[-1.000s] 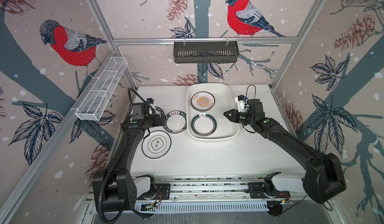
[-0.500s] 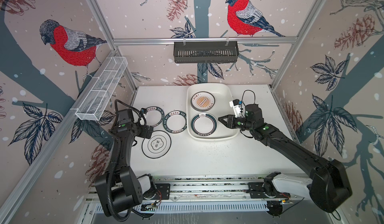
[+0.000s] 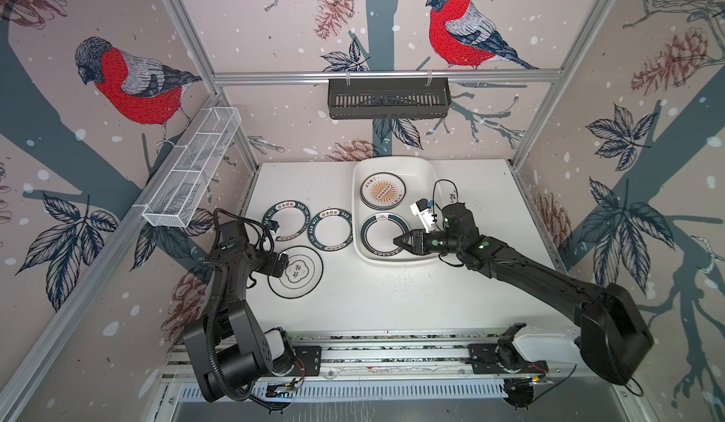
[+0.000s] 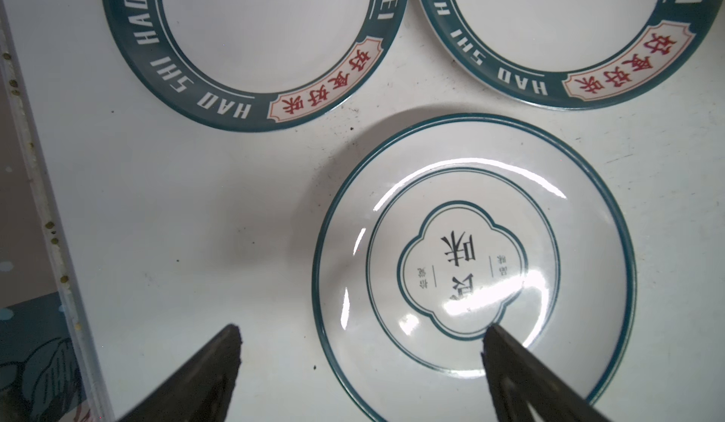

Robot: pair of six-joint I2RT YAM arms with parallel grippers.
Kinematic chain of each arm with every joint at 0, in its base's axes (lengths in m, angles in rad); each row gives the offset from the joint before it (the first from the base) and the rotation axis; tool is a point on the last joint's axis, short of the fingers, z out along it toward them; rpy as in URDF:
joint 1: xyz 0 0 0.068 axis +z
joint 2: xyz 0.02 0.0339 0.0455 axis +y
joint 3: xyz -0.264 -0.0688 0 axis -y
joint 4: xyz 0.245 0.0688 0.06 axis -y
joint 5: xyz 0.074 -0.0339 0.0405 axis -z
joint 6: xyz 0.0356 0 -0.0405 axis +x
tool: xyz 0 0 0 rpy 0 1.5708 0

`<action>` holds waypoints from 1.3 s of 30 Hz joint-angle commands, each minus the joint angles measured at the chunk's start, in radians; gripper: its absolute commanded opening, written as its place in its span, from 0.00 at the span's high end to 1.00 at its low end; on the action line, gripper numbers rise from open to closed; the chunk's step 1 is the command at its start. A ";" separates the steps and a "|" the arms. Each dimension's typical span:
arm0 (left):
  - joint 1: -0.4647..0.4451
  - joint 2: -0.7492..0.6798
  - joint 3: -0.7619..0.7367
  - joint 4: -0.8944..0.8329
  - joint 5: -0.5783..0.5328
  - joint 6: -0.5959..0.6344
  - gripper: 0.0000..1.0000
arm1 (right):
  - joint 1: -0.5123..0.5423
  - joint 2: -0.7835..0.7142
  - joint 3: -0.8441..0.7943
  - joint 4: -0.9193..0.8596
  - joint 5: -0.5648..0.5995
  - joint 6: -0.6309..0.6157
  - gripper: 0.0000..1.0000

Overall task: Place the plates into the plastic bin on the countertop
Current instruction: 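Move the right gripper across toward the white cloud-center plate on the table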

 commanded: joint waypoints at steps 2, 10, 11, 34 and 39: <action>0.017 0.031 -0.009 0.023 0.045 0.039 0.04 | 0.016 0.006 -0.001 -0.001 0.007 0.019 0.68; 0.025 0.116 -0.009 0.000 0.074 0.097 0.05 | 0.130 0.048 -0.001 0.035 0.072 0.070 0.67; 0.026 0.130 -0.005 -0.013 0.081 0.108 0.05 | 0.149 0.059 -0.001 0.047 0.086 0.079 0.66; 0.039 0.292 0.066 -0.149 0.210 0.227 0.07 | 0.431 0.558 0.490 -0.172 0.424 0.022 0.60; 0.040 0.294 0.058 -0.137 0.193 0.235 0.08 | 0.443 0.660 0.603 -0.219 0.391 0.006 0.59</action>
